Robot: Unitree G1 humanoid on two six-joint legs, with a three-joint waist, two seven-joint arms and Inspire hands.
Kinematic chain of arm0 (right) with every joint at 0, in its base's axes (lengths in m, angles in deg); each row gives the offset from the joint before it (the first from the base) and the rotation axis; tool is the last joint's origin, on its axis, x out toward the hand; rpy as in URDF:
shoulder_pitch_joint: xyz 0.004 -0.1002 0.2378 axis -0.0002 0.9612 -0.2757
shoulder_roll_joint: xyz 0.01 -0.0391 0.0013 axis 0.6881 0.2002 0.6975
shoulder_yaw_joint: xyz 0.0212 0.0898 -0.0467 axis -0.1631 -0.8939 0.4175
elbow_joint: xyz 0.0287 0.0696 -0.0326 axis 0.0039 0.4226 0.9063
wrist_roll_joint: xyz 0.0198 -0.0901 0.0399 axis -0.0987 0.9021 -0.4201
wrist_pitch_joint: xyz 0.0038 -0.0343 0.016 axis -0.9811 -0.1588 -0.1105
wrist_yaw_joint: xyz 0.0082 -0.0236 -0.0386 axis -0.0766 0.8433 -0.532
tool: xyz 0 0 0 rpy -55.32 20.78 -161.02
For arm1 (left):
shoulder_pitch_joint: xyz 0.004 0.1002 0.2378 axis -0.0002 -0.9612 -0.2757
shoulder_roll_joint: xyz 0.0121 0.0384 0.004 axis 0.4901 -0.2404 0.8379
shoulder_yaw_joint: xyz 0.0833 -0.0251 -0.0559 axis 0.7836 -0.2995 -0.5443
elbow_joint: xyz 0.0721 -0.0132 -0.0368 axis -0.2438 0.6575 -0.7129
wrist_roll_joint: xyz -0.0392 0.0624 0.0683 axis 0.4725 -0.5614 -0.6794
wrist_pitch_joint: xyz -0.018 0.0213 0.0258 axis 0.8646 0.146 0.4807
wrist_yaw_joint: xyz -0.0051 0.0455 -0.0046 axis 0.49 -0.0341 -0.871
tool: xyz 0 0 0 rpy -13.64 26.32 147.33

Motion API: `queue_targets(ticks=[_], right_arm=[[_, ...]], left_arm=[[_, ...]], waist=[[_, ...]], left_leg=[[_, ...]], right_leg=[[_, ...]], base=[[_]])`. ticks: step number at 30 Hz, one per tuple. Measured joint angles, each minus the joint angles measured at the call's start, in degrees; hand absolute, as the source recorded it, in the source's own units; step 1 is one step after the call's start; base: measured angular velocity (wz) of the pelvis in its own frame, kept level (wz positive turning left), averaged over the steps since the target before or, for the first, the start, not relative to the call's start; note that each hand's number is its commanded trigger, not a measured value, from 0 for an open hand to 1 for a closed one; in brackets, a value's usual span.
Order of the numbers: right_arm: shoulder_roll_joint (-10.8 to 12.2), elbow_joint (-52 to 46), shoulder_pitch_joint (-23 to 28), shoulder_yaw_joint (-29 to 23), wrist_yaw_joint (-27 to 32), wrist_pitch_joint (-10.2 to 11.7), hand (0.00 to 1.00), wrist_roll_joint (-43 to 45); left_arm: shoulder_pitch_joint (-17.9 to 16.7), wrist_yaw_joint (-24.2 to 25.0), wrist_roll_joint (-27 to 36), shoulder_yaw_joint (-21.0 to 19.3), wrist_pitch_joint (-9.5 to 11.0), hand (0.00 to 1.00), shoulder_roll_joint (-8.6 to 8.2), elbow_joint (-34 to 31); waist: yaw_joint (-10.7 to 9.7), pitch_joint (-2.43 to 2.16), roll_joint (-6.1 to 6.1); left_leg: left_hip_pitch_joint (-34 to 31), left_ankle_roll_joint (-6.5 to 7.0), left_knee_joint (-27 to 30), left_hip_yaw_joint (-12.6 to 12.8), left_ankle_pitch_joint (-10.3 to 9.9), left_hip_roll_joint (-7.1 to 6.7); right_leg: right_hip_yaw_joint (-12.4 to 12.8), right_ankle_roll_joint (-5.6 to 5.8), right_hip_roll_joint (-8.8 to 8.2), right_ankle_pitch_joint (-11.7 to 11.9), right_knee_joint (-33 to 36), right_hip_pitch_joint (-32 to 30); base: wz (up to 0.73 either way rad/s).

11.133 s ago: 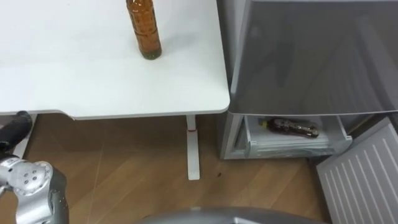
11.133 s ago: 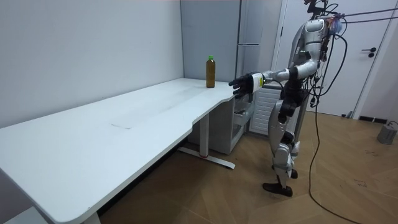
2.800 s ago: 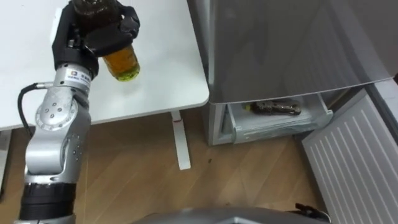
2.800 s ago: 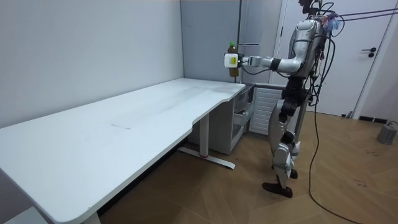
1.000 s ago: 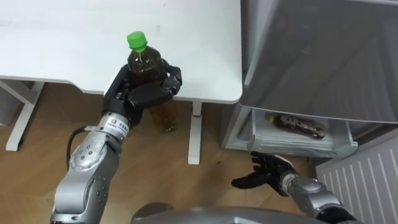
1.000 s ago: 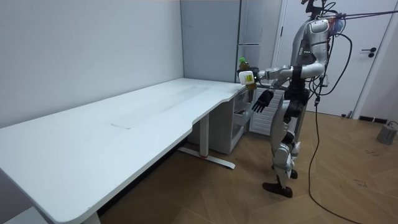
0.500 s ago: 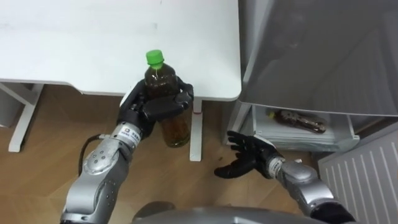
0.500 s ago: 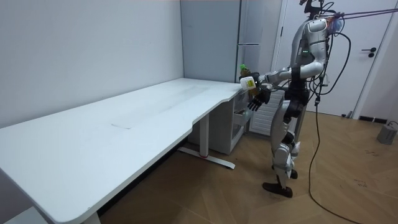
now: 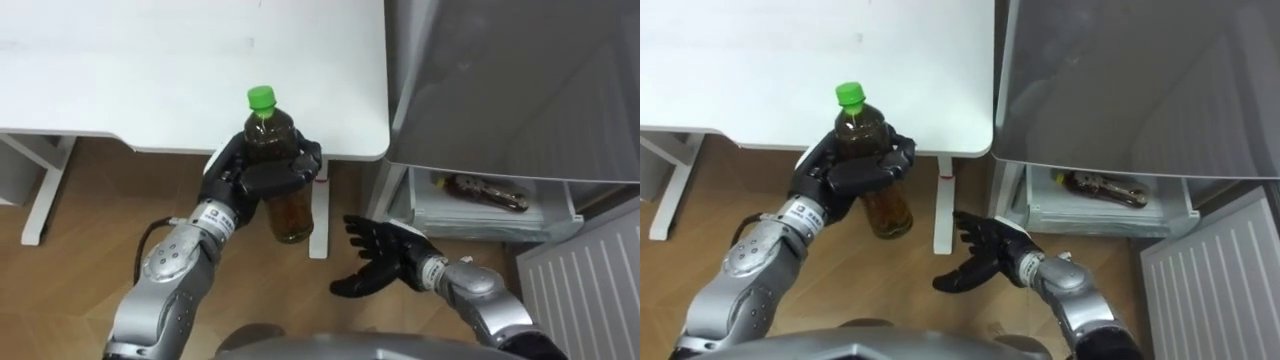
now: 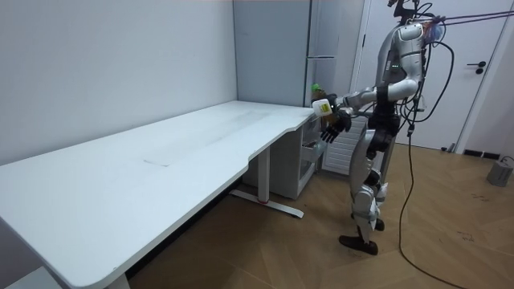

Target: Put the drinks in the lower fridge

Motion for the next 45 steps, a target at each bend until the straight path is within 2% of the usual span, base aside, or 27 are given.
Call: queue_targets(ticks=[10, 14, 19, 29, 32, 42, 45], right_arm=[[0.8, -6.3, -0.2, 2.0, -3.9, -1.2, 0.00, -1.3], [1.1, -8.2, -0.3, 2.8, -5.7, -1.1, 0.00, -3.8], [1.1, -8.6, -0.3, 4.4, -7.0, -1.1, 0.00, -6.0], [1.0, -8.6, -0.2, 5.5, -7.7, -1.0, 0.00, -9.3], [0.9, -8.6, -0.2, 6.0, -8.1, -1.0, 0.00, -10.6], [0.8, -8.6, -0.2, 6.7, -8.8, -1.0, 0.00, -12.6], [0.6, -8.6, -0.2, 6.8, -8.8, -1.1, 0.00, -13.0]], left_arm=[[0.0, 0.1, -0.7, 3.1, 0.0, 1.00, 0.20, 0.0], [0.9, 0.3, -1.5, 4.1, 0.1, 1.00, 0.42, 0.0], [1.4, 1.3, -5.6, 4.7, 0.3, 1.00, 0.56, 0.1], [1.4, 1.5, -5.7, 6.1, 0.3, 1.00, 0.63, 0.5], [1.4, 1.7, -6.6, 6.3, 0.3, 1.00, 0.69, 0.6], [1.4, 1.7, -7.0, 8.4, 1.3, 1.00, 2.67, 0.6], [1.4, 2.4, -8.4, 8.4, 1.4, 1.00, 2.70, 0.6]], waist=[[-0.1, 0.23, -0.26], [0.0, 0.56, -0.91], [0.0, 0.45, -1.58], [0.1, 0.45, -1.39], [0.0, 0.32, -1.07], [-0.3, 0.11, -0.37], [-0.1, 0.08, -0.16]], left_leg=[[0.0, 0.00, 0.0, 0.0, 0.0, -0.03], [0.0, 0.00, 0.1, -0.1, 0.0, -0.06], [0.2, 0.00, 0.1, 0.0, 0.0, -0.05], [0.8, 0.00, -0.3, 0.1, 0.0, -0.01], [1.0, 0.01, -0.3, 0.1, 0.0, -0.03], [1.2, 0.00, -0.3, 0.0, 0.0, -0.02], [1.1, 0.01, -0.6, 0.1, 0.0, -0.03]], right_leg=[[0.0, 0.01, 0.00, 0.0, -0.1, 0.1], [0.0, 0.03, -0.02, 0.0, -0.2, 0.1], [0.0, 0.04, -0.03, 0.0, -0.2, -0.1], [0.1, 0.03, -0.03, 0.0, -0.2, 0.3], [0.1, 0.03, -0.03, 0.0, -0.1, 0.4], [0.1, 0.02, 0.02, 0.0, -0.1, 0.9], [0.3, 0.02, 0.03, 0.0, -0.1, 0.8]], base=[[0.00], [0.00], [0.00], [0.00], [0.00], [0.00], [0.00]])
